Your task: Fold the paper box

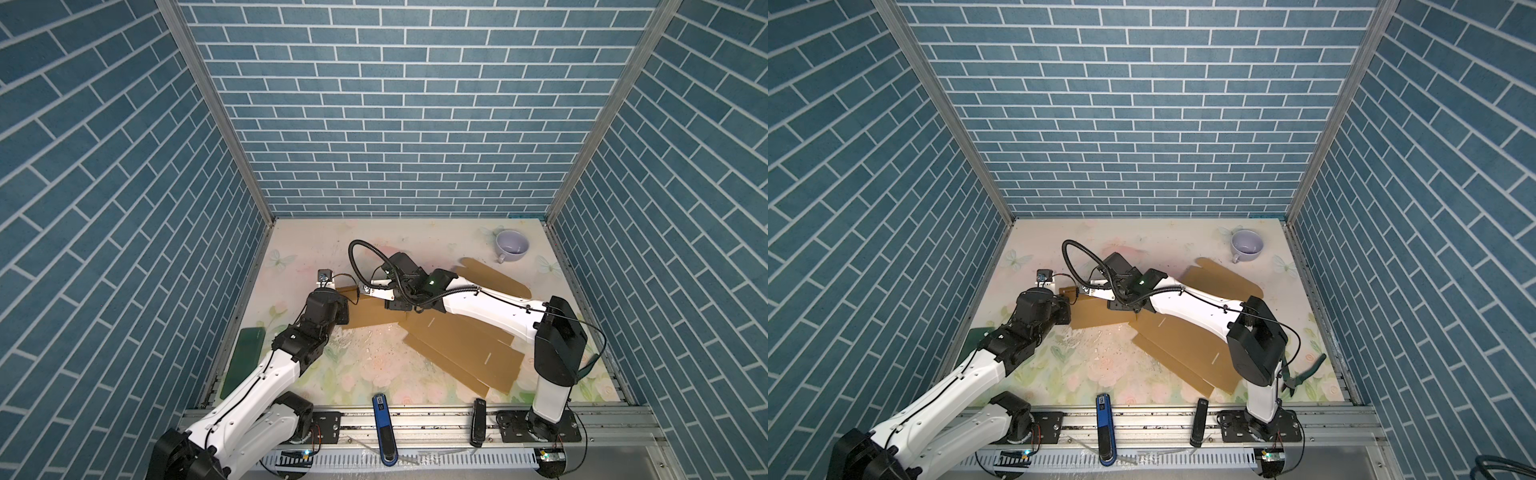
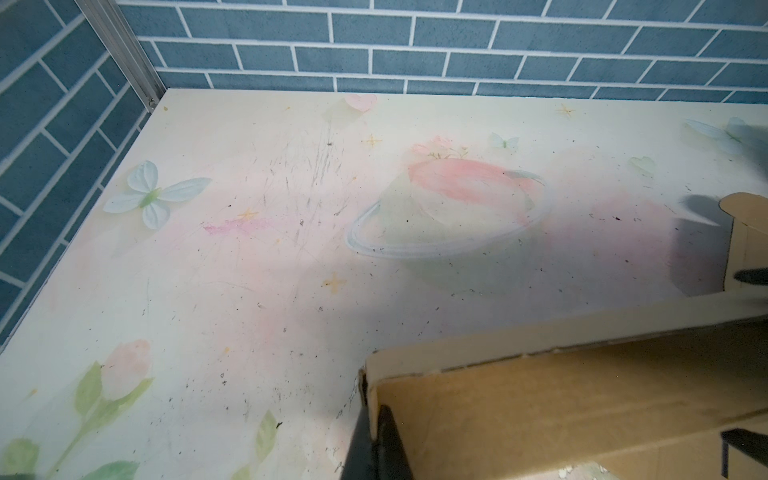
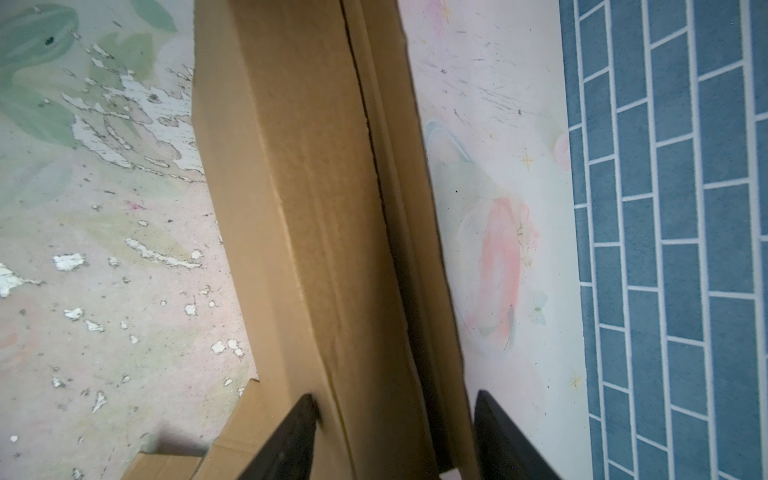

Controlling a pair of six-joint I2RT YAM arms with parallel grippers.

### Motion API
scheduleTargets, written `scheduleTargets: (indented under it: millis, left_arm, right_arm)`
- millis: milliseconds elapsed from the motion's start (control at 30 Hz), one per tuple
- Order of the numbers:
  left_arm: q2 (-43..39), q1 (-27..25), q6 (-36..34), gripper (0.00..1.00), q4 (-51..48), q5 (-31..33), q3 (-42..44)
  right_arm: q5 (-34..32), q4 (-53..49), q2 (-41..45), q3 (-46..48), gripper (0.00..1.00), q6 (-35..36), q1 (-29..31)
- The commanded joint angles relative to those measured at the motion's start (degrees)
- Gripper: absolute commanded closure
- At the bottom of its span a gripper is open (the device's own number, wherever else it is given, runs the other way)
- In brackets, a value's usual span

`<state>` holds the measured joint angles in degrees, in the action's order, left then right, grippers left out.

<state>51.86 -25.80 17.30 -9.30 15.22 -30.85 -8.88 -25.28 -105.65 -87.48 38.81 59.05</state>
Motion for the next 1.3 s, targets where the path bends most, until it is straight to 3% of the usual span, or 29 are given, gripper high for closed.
scheduleTargets:
  millis: [0,100,400,1267]
  left_arm:
    - [0.93,-0.69,-0.38,1.0,-5.54,-2.9,1.77]
    - [0.81,-0.72,-0.29,1.0,-5.71,-2.8,1.82]
    - [-2.44,-0.7,0.51,0.85,-6.91,-3.0,3.09]
    - [-7.75,-0.66,1.15,0.55,-6.39,-6.8,5.92]
  right_arm:
    - [1.19,0.03,-1.05,-0.74,0.45,-0.7,0.52]
    - [1.22,0.13,-1.06,-0.45,0.49,-1.17,0.5]
    - [1.33,0.13,-1.54,-0.43,0.55,-3.29,0.49]
    - [1.63,-1.75,-4.52,-3.08,0.67,-5.41,0.43]
